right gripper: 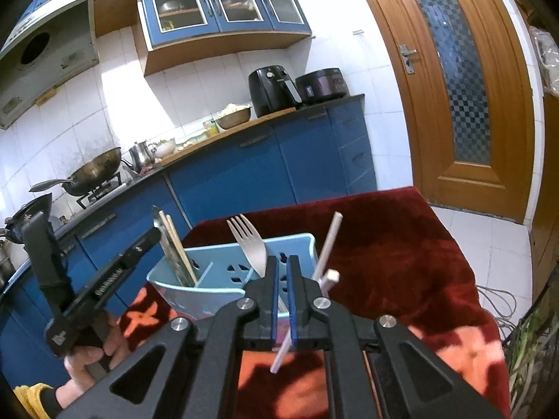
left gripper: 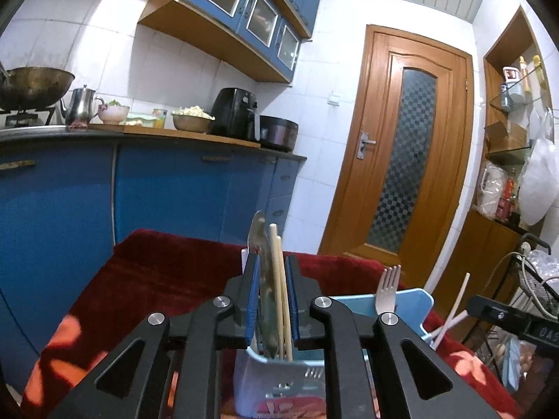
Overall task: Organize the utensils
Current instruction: 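Lower both chopsticks into the holder and open both tools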
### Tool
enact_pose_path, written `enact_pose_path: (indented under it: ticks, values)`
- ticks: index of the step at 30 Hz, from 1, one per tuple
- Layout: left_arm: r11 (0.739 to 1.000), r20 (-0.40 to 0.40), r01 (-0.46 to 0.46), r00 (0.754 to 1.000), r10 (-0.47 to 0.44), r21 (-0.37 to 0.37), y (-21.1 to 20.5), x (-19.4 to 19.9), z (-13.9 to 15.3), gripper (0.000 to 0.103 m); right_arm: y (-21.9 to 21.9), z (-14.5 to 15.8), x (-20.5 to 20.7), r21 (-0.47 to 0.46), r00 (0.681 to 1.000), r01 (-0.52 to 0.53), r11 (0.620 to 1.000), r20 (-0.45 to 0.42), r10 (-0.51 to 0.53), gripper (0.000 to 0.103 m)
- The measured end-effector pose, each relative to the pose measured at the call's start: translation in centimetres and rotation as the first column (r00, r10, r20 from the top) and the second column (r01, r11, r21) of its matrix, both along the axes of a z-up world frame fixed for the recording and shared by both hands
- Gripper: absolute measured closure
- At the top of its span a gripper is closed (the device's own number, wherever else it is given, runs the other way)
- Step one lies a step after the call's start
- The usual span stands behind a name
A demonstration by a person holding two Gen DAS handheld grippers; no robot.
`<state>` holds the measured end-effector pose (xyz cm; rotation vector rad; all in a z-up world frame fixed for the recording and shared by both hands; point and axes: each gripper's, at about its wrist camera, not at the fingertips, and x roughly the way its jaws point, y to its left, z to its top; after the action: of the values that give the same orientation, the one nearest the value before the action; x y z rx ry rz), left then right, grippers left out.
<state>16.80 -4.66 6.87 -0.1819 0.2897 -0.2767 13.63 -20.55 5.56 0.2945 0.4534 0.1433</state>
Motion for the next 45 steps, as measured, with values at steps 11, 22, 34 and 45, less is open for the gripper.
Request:
enact_pose_path:
  ticks: [11,22,34,45]
  values:
    - [0.999,-0.039,0.004,0.999,-0.003,0.037,1.0,-2.2,0.3,0.087,-0.9,1.5,1.1,-0.085,0.992,0.123,0.989,0.031,-0.121,0.077]
    - [1.000,-0.117,0.010,0.993,-0.006,0.029,2.2,-3.2,-0.9,0.087,-1.1,1.0,3.1,-0.103,0.992,0.123,0.987,-0.015,-0.126,0.093]
    - [1.000,-0.167,-0.002,0.986,0.006,0.023,2.9,-2.8,-2.2,0.087,-0.1,7.8,1.2,-0.104,0.983,0.124,0.987,0.150,-0.108,0.097]
    - [1.000,-0.195,0.011,0.981,-0.006,0.027,2.8,-2.6,-2.9,0.087,0.8,8.6,3.9,-0.115,0.984,0.124,0.986,0.145,-0.107,0.097]
